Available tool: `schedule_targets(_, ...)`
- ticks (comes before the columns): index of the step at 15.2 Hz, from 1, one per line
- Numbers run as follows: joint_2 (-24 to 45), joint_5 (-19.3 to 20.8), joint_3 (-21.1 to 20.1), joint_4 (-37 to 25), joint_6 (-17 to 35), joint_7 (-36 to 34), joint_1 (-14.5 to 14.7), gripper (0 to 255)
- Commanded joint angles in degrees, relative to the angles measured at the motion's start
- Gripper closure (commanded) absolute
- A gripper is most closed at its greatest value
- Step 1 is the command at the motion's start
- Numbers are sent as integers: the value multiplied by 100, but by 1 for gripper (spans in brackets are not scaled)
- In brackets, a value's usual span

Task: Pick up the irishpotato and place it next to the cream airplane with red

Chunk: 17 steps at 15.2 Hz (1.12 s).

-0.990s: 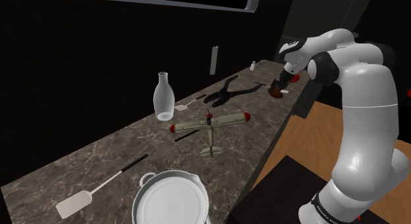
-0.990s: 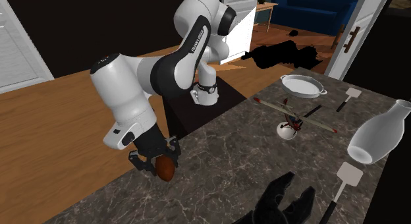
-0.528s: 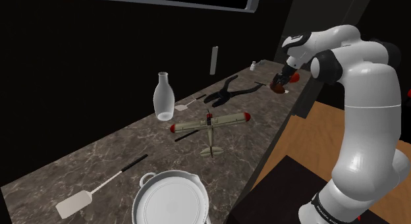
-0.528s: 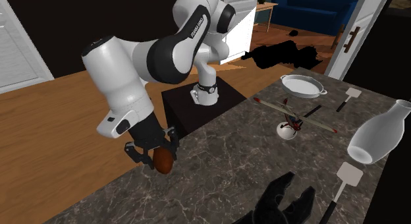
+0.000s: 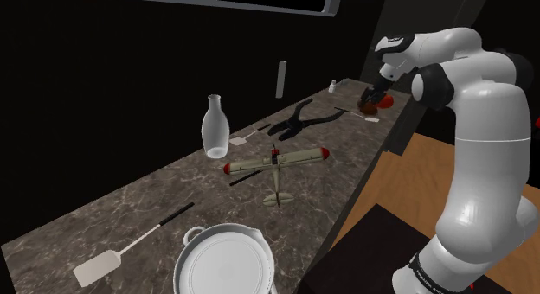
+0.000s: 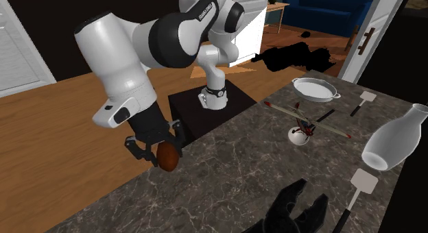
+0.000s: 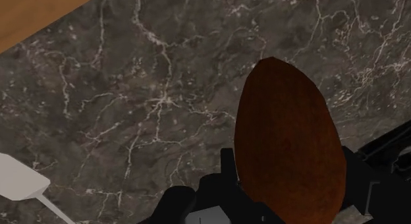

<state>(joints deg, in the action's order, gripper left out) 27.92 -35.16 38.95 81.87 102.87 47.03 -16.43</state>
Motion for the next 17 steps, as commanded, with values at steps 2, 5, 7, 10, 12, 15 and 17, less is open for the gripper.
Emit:
schedule_targets(2, -10, 31, 14, -213, -203, -76, -43, 255)
schedule_targets(5, -21, 56, 26, -430, -409, -156, -85, 255)
schedule_targets(7, -20, 67, 31, -587, -551, -208, -120, 255)
schedule_targets(10, -7, 74, 34, -842, -772, -286, -183, 255)
schedule_targets(12, 6, 72, 34, -980, -886, -326, -220, 255)
schedule_targets(15, -586, 387, 101, -137, -460, -589, 412, 255)
schedule_targets(17, -952, 600, 119, 341, -201, -813, 794, 255)
